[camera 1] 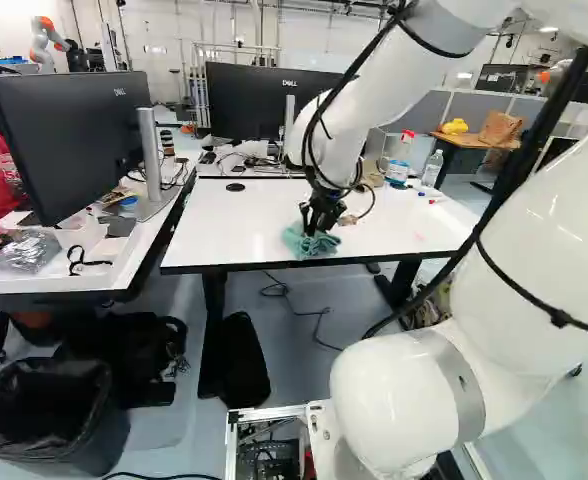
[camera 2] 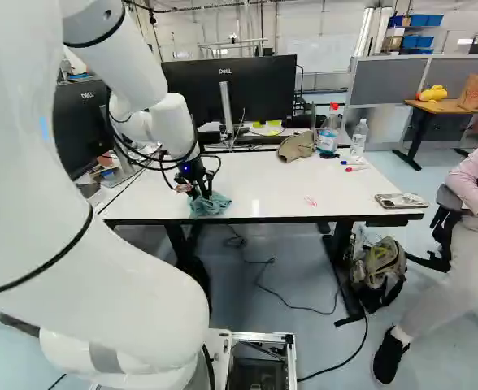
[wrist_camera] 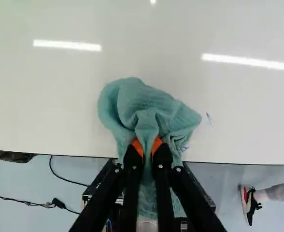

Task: Clean the table with the green towel

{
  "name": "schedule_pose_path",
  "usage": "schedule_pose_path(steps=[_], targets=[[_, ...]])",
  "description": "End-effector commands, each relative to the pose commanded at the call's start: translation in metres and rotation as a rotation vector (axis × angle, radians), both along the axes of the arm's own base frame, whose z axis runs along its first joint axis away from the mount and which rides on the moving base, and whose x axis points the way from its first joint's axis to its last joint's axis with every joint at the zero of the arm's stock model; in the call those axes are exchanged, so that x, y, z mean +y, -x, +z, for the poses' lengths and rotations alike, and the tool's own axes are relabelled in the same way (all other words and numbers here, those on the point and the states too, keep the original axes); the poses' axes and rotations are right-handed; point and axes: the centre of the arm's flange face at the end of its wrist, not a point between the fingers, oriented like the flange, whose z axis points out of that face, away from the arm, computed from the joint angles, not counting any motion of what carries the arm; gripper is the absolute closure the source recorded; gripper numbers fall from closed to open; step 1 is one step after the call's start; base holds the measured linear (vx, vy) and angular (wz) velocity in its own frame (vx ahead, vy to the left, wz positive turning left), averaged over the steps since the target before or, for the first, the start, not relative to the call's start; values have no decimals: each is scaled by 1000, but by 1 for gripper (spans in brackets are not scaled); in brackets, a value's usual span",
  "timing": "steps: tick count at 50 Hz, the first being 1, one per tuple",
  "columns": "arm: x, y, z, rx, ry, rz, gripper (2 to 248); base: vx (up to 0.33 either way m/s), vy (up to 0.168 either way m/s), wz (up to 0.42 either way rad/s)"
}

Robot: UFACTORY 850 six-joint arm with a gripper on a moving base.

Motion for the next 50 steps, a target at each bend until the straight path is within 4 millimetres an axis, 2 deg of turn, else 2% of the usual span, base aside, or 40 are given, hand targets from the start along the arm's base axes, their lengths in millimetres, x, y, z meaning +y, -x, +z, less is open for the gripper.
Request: schedule_pose_path(steps=[13,27,35,50], targets=[[-18,19,-1,-5,0,-46,212,0,0,0],[-43,24,-2,-7,0,-116,212,0,0,0],[-57,19,-1,-4,0,-156,212,0,0,0],[-82,-3,0,1,0,-216,212,0,0,0]])
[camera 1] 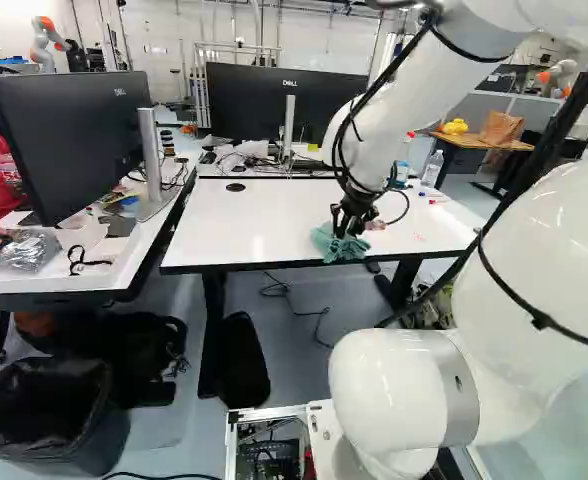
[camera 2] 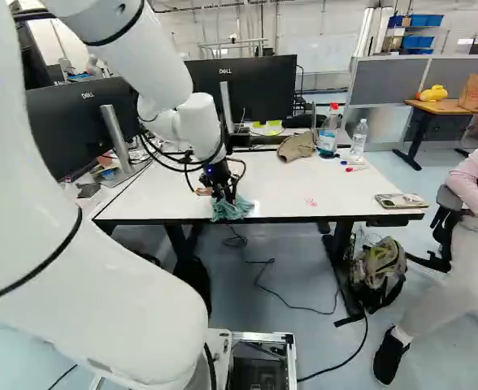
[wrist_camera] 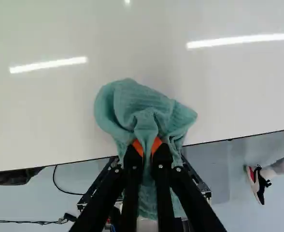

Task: Clean the table with the green towel

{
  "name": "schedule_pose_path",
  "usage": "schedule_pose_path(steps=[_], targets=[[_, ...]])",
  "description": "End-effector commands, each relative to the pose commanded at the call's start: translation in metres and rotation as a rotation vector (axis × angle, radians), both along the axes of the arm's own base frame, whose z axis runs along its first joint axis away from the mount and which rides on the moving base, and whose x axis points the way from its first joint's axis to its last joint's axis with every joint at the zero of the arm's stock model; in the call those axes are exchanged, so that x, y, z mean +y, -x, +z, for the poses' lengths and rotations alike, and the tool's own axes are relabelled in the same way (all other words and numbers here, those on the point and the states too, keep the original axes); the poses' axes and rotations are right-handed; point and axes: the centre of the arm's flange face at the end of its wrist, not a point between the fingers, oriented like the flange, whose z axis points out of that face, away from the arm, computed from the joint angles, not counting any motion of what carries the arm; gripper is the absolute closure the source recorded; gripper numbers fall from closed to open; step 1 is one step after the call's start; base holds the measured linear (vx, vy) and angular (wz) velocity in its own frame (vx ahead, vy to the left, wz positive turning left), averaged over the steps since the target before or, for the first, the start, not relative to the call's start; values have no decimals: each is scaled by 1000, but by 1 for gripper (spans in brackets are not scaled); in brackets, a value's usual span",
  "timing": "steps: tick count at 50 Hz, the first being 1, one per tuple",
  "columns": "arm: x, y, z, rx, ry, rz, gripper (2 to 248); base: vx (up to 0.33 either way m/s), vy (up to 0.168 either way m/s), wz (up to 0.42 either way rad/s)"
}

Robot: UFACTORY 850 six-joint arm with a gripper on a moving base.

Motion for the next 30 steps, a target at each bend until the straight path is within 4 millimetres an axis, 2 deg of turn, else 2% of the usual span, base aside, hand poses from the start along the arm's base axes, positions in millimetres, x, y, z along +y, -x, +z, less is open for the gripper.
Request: schedule_pose_path(steps=[15,30], targets=[[-7,-29,1,2,0,-7,212,0,0,0],[5,-58,2,0,0,28,212,0,0,0]])
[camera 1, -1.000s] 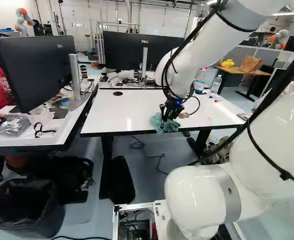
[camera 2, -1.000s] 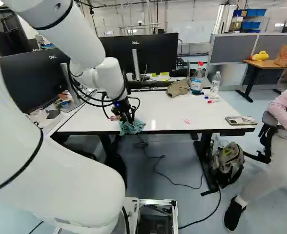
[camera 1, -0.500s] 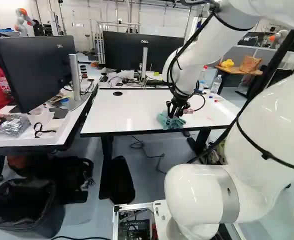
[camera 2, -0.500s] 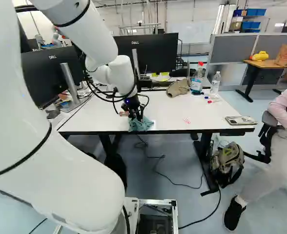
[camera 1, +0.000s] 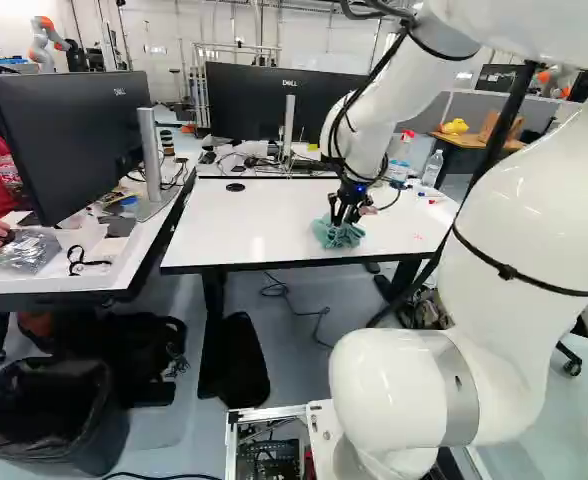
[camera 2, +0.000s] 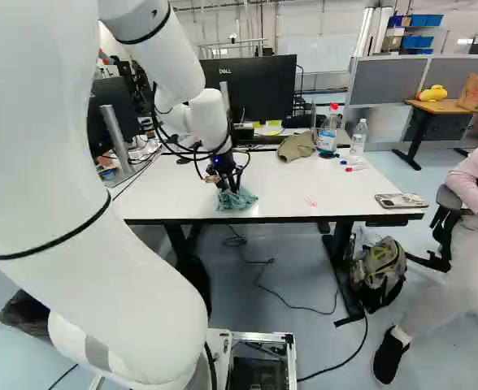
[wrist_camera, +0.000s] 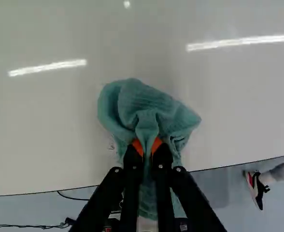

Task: Clean the table with the green towel

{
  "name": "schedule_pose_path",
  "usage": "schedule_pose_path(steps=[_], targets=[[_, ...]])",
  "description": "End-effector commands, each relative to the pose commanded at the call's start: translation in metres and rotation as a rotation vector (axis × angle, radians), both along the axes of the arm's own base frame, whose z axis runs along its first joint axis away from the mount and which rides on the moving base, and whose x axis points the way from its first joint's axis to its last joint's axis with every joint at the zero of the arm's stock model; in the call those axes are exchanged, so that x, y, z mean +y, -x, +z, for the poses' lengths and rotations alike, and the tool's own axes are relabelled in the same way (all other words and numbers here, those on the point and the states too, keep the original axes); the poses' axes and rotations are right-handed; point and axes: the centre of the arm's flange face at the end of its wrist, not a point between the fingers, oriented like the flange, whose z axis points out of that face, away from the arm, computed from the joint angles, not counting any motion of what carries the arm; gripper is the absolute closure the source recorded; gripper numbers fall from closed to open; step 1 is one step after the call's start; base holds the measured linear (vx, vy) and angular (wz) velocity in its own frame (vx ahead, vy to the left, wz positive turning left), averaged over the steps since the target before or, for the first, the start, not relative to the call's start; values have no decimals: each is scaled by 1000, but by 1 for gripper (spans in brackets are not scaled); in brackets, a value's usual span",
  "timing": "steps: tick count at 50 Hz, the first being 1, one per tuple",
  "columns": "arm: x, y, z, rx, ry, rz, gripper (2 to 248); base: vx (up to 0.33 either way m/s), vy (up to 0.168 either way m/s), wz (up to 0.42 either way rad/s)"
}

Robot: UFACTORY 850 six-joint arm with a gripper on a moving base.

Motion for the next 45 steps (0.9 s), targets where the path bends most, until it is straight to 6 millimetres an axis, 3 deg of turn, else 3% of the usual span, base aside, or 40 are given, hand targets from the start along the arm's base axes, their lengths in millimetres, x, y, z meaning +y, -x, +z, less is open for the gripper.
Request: schedule_pose_path(steps=[25,45], targets=[[41,-30,1,-5,0,95,212,0,0,0],[77,-28,1,-5,0,171,212,0,0,0]])
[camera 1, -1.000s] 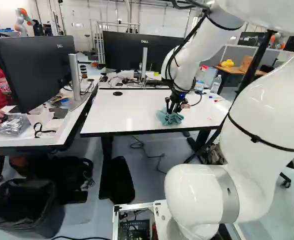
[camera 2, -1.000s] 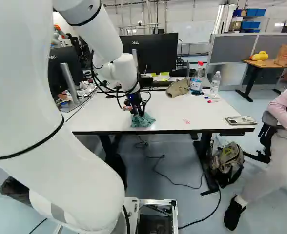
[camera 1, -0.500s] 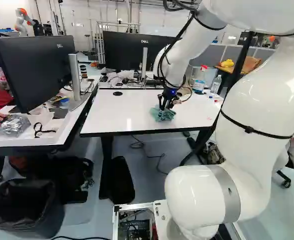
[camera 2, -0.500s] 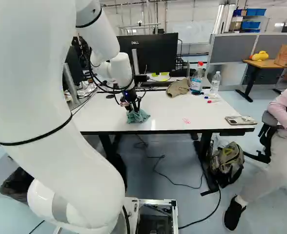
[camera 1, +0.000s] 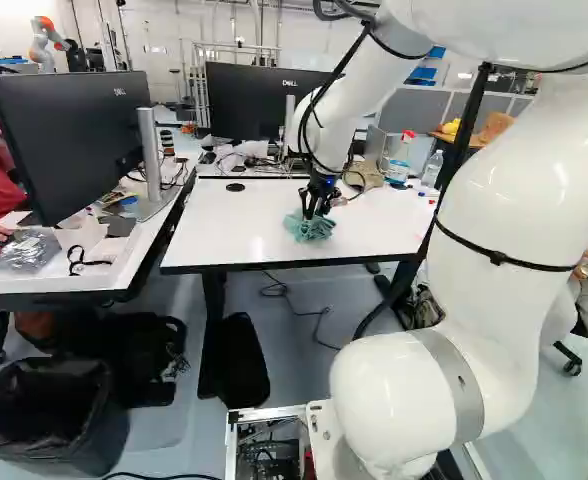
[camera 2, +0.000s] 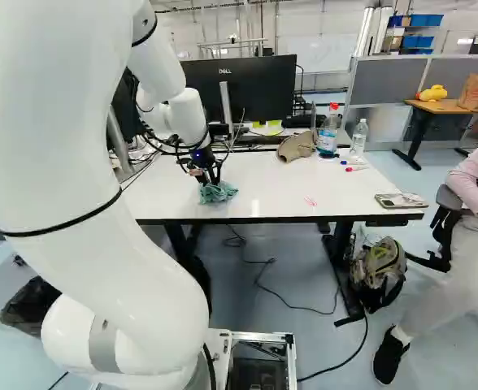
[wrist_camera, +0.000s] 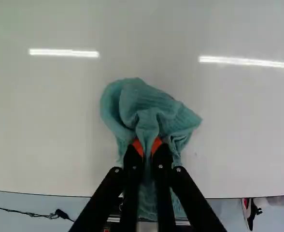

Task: Clean the table with the green towel

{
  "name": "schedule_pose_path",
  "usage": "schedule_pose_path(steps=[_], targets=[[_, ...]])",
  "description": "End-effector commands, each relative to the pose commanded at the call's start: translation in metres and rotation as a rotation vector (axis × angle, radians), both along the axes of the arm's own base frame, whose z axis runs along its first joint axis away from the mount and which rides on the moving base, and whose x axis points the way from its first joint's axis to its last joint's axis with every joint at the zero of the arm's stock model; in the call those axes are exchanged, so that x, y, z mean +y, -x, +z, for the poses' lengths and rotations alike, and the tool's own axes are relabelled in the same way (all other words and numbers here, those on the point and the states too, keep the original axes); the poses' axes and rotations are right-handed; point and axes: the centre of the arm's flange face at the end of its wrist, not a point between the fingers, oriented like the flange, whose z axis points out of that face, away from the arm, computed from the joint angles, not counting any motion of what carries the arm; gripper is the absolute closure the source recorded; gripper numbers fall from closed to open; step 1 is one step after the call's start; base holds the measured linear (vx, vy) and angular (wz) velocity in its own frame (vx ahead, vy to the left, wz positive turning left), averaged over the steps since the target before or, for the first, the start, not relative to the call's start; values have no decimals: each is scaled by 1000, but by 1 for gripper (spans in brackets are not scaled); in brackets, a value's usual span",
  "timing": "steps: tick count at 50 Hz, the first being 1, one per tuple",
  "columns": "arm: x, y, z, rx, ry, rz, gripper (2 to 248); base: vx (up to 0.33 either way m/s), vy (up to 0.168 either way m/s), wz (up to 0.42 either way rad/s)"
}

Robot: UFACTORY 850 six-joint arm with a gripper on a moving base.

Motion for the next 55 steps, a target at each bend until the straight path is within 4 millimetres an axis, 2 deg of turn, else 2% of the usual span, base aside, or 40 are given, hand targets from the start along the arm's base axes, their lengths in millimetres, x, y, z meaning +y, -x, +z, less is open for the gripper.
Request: schedule_pose_path(steps=[11,33,55], targets=[[3,9,3,-5,0,9,212,0,0,0],[5,22,31,-67,-5,15,212,0,0,0],[40,35,34,-73,-8,97,212,0,0,0]])
